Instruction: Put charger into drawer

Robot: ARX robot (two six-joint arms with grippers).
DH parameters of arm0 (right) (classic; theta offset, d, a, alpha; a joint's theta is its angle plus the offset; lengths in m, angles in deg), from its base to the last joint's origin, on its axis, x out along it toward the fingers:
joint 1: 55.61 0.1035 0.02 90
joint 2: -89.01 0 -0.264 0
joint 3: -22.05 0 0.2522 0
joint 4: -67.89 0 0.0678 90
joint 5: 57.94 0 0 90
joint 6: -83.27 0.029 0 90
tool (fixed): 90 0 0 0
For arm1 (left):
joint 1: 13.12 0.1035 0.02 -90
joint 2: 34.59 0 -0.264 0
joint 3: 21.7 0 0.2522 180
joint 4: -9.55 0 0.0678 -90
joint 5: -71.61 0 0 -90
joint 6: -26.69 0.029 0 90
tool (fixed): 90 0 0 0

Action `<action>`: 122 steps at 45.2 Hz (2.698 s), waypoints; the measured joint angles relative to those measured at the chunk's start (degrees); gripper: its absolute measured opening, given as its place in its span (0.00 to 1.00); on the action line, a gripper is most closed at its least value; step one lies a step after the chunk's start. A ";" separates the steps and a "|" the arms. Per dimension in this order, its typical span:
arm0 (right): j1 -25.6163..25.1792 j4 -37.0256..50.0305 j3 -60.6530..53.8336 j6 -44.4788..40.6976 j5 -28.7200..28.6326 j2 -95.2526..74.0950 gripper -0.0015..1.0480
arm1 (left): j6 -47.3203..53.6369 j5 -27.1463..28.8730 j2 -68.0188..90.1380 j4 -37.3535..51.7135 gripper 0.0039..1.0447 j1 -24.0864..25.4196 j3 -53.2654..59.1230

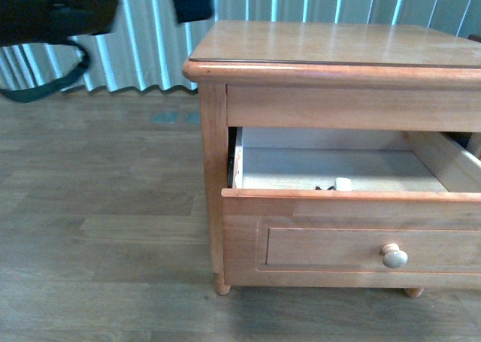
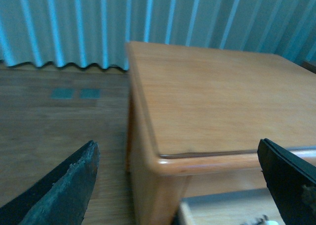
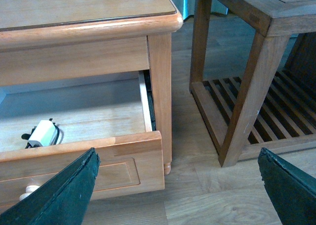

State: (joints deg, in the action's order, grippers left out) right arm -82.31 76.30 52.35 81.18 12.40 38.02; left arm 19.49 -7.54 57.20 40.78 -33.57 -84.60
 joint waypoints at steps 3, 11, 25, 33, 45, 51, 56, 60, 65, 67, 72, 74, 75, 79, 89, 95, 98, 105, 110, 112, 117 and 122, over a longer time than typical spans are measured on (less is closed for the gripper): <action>0.00 0.00 0.00 0.00 0.00 0.00 0.92 | -0.94 2.56 -4.76 0.50 0.94 2.05 4.81; 0.00 0.00 0.00 0.00 0.00 0.00 0.92 | -2.36 8.63 -18.03 -0.83 0.94 6.67 17.20; 0.00 0.00 0.00 0.00 0.00 0.00 0.92 | -2.64 14.08 -41.97 -7.15 0.94 14.99 33.86; 0.00 0.00 0.00 0.02 0.00 0.00 0.92 | -4.55 12.96 -51.34 -14.21 0.94 21.11 40.09; 0.00 0.00 0.00 0.00 0.00 0.00 0.92 | -4.50 12.46 -56.54 -16.09 0.94 25.59 43.93; 0.00 0.00 0.00 0.02 0.00 0.00 0.92 | -4.48 12.20 -56.59 -16.09 0.94 25.62 43.93; 0.00 0.00 0.00 0.00 0.00 0.00 0.92 | 0.87 -6.56 -58.64 -16.70 0.81 29.86 44.78; 0.00 0.00 0.00 0.00 0.00 0.00 0.92 | 4.31 -18.78 -61.75 -18.71 0.64 29.68 45.66; 0.00 0.00 0.00 0.00 0.00 0.00 0.92 | 5.90 -17.81 -65.31 -21.35 0.42 27.93 46.56; 0.00 0.00 0.00 0.00 0.00 0.00 0.92 | 6.03 -17.20 -66.40 -22.14 0.35 27.52 46.82; 0.00 0.00 0.00 0.00 0.00 0.00 0.92 | 6.19 -11.63 -68.32 -21.84 0.17 22.69 48.54; 0.00 0.00 0.00 0.00 0.00 0.00 0.92 | 6.34 -11.34 -69.02 -22.38 0.11 21.31 48.57; 0.00 0.00 0.00 0.02 0.00 0.00 0.92 | 6.36 -11.41 -69.44 -22.73 0.07 20.92 48.57; 0.00 0.00 0.00 0.00 0.00 0.00 0.92 | 6.69 -10.88 -71.73 -24.76 0.04 20.63 48.59; 0.00 0.00 0.00 0.02 0.00 0.00 0.92 | 6.75 -10.86 -77.37 -30.34 0.04 20.59 48.59; 0.00 0.00 0.00 0.02 0.00 0.00 0.92 | 6.75 -10.84 -79.62 -32.59 0.04 20.59 48.59; 0.00 0.00 0.00 0.02 0.00 0.00 0.92 | 6.75 -10.86 -80.83 -33.83 0.04 20.59 48.59; 0.00 0.00 0.00 0.02 0.02 0.00 0.92 | 6.78 -10.86 -90.42 -44.41 0.04 20.55 48.57; 0.00 0.00 0.00 0.00 -0.02 0.09 0.92 | 6.78 -10.86 -91.45 -44.87 0.04 20.55 48.57; 0.00 0.00 0.00 0.00 0.00 0.09 0.92 | 6.78 -10.86 -91.49 -44.89 0.04 20.55 48.57; 0.00 0.00 0.00 0.02 0.00 0.09 0.92 | 6.78 -10.86 -91.49 -44.92 0.04 20.55 48.57; 0.00 0.00 0.00 0.02 0.00 0.09 0.92 | 6.78 -10.86 -91.52 -44.92 0.14 20.55 48.57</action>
State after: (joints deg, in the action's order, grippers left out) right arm -82.31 76.30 52.35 81.20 12.40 38.11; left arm 26.26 -18.40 -34.32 -4.14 -13.02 -36.04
